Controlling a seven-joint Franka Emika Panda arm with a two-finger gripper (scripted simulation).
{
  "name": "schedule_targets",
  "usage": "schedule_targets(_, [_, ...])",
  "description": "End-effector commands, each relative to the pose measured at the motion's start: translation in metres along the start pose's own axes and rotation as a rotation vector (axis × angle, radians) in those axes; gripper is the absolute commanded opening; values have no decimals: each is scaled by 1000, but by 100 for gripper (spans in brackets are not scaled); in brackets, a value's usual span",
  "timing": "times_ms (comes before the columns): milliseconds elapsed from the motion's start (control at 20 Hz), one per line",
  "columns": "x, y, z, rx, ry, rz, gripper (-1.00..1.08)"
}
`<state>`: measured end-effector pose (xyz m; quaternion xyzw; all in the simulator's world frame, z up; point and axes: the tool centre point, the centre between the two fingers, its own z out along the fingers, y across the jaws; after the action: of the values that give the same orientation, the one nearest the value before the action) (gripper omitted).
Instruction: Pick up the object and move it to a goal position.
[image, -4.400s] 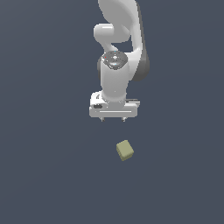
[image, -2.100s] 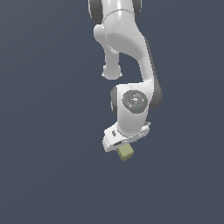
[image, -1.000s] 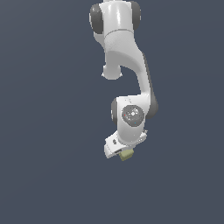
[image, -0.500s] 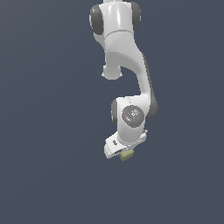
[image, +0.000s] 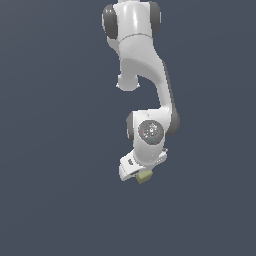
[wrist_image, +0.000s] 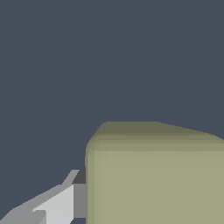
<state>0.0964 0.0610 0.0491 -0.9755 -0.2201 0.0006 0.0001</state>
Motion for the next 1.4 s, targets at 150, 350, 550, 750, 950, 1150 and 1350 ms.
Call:
schedule_targets(150, [-10,6,-5,0,1,0,-100])
schedule_targets(350, [-24,15,-12,0,1,0,-100])
schedule_targets(550, [-45,27,-23,0,1,0,-100])
schedule_targets(750, [-75,45,-38,-1,1,1,-100])
schedule_targets(950, [-112,68,-56,-1,1,1,-100])
schedule_targets(1150, [-152,92,-76,-1,1,1,-100])
schedule_targets(1350, [-191,117,-96,0,1,1,-100])
